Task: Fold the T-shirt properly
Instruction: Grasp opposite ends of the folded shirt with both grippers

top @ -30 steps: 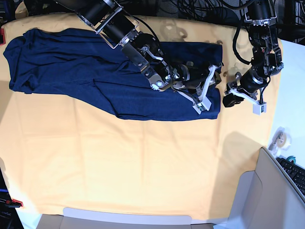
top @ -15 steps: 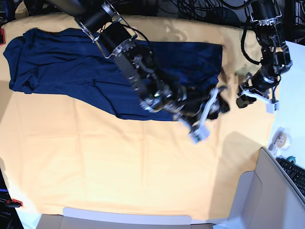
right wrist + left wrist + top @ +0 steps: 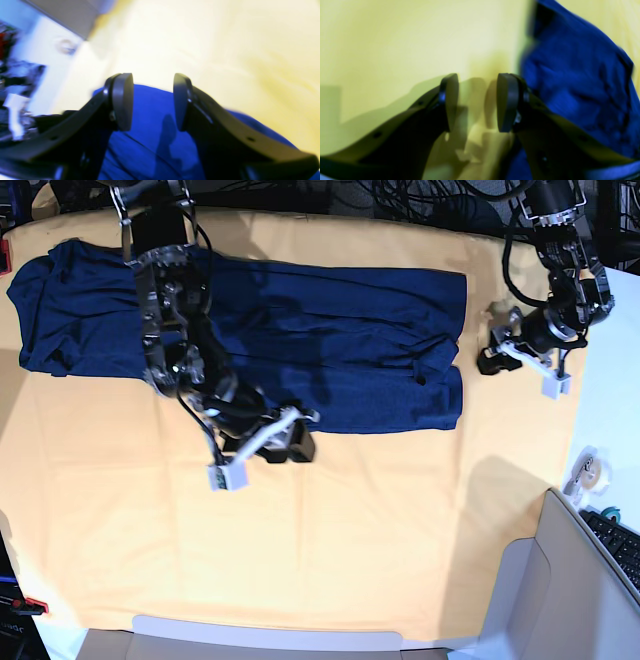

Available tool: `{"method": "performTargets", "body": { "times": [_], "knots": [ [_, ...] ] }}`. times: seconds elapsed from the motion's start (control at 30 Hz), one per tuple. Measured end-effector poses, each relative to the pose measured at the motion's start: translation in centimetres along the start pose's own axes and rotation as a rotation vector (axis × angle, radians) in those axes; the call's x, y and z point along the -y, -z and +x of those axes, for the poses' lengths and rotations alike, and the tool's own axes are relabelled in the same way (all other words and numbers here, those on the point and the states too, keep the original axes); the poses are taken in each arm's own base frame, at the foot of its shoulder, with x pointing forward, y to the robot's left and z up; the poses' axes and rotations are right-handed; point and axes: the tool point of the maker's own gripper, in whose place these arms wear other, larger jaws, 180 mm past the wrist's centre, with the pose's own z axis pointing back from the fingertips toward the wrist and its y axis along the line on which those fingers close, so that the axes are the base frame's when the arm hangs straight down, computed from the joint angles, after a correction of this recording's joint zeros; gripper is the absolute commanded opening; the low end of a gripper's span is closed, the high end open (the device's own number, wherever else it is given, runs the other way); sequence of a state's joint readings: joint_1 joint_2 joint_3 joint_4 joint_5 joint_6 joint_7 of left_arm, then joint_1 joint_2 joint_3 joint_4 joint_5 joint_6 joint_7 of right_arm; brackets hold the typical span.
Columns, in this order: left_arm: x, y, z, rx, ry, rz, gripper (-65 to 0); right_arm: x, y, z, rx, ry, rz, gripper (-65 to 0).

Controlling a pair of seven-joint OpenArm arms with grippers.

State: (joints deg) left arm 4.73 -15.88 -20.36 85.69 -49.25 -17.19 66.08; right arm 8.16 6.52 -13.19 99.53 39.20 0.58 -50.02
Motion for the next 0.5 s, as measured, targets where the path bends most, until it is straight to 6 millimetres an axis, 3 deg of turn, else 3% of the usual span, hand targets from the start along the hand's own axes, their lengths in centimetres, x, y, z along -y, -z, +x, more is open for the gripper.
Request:
{"method": "performTargets", "body": {
  "times": [0.17,0.37,0.5],
  "knots": [
    [0.7,0.2,-0.8,-0.032,-0.036,-0.030,-39.5,3.6,-2.7,0.3,0.039,0.017,-0.089,-38.8],
    [2.1,-0.2,-2.0,-0.086,-0.111,-0.133,-39.6,8.8,-6.1,-0.9,0.051,0.085,-0.223,-38.8],
    [2.2,-0.7,-1.6,-0.072,-0.136,-0.160,-39.6,12.4,-8.8,-1.1,0.093,0.153,-0.324,-38.8]
  ]
}}
